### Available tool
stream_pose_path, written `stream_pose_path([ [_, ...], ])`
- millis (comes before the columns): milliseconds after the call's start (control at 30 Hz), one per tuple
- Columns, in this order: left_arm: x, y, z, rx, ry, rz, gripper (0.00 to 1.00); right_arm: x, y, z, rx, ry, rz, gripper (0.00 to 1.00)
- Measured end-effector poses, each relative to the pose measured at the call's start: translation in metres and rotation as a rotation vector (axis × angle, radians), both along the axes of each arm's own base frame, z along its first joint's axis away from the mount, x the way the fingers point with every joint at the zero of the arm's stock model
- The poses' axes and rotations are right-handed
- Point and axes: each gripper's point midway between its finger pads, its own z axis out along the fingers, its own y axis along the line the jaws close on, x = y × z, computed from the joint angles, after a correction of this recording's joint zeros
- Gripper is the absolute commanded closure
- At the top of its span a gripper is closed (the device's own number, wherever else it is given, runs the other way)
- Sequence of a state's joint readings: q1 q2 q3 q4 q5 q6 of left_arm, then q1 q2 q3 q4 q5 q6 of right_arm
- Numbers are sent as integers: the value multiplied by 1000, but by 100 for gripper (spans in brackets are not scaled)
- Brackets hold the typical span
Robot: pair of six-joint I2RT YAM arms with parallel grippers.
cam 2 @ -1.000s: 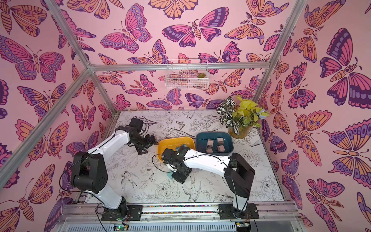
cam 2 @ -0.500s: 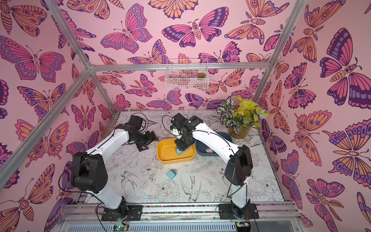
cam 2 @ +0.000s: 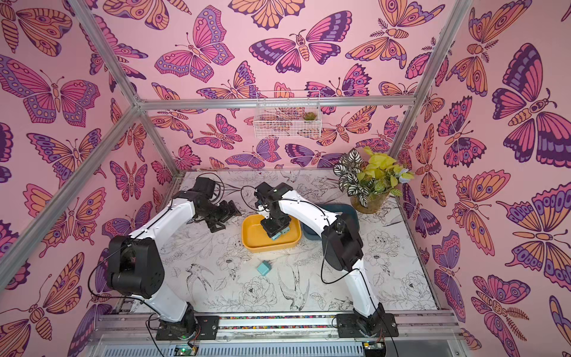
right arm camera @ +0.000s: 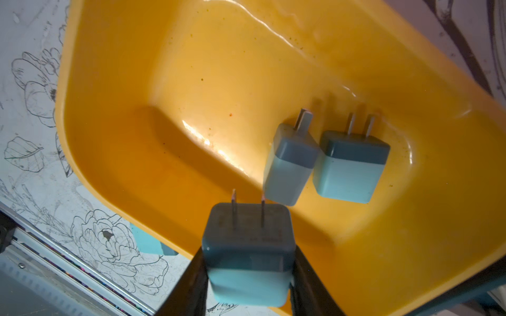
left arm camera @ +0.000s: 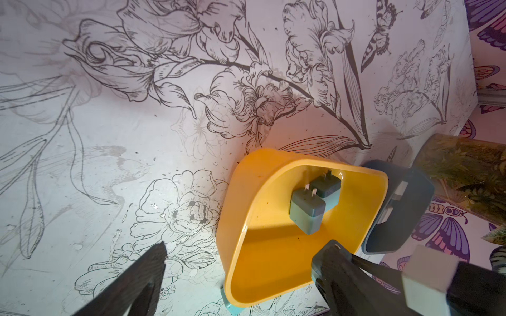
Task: Place the plugs by color into the storage box
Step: Place the plug in the storage box.
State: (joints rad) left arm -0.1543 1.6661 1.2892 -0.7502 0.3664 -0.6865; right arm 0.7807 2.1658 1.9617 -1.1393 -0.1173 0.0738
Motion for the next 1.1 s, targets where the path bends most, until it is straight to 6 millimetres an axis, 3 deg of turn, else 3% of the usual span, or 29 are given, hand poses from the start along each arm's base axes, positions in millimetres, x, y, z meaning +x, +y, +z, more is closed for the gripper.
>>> stream_pose_path([
  [267, -1, 0, -2, 0, 4, 0, 10, -10, 6, -17, -16, 19, -6, 62],
  [433, -1, 0, -2, 0, 5, 0, 10, -14, 0, -33, -53, 34, -9, 60],
  [567, -1, 0, -2, 0, 5, 0, 10, -17, -7, -44, -85, 45, -15, 51],
  [800, -1, 0, -2, 0, 5, -1, 10, -15, -10, -45, -100, 37, -33, 34],
  [967, -1, 0, -2, 0, 5, -1, 10, -15, -13, -30, -98, 12, -52, 31],
  [1100, -1, 0, -2, 0, 5, -1, 10, -26, -11, 13, -39, -51, -56, 31],
])
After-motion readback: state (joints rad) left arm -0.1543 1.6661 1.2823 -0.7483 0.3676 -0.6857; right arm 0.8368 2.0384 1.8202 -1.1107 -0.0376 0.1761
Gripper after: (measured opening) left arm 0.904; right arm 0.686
